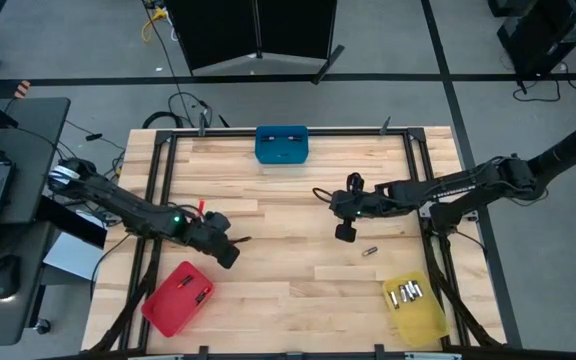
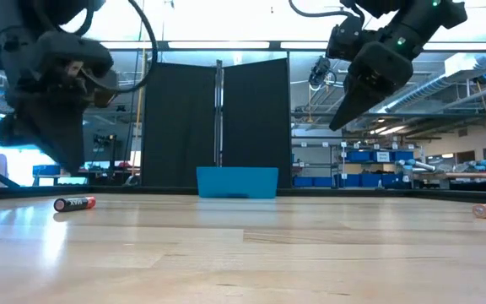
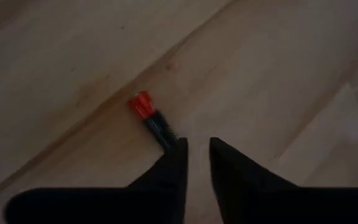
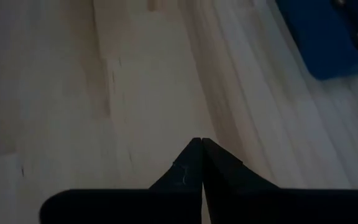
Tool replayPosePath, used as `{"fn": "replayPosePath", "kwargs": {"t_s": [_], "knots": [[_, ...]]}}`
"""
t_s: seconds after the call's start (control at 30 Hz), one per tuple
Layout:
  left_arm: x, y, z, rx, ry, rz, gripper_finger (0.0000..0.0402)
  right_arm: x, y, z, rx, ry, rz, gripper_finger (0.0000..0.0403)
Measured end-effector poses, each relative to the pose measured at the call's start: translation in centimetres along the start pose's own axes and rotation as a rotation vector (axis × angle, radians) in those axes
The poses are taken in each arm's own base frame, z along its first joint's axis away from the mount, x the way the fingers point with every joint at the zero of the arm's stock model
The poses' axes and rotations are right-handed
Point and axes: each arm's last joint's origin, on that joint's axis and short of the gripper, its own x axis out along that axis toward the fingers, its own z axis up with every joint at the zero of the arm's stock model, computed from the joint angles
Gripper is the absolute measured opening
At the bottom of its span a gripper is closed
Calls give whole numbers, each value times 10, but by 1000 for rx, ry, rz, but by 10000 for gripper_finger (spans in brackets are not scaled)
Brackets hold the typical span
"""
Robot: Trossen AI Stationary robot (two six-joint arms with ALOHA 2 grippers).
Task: Sort batteries
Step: Put the black-red battery into the red bin
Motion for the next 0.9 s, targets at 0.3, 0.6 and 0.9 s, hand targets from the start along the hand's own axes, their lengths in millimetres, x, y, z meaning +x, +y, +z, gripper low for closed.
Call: {"fn": "replayPosePath", "kwargs": {"t_s": [0.3, 0.6, 0.9], "knots": [[27, 6, -4, 26, -6, 150, 167, -1, 3, -1, 35, -1, 8, 12], [33, 9, -5, 73, -26, 204, 173, -3, 11, -2, 23, -4, 28, 12], [36, 16, -3, 276, 20, 273, 96, -4, 12, -2, 16, -5, 32, 12]]}}
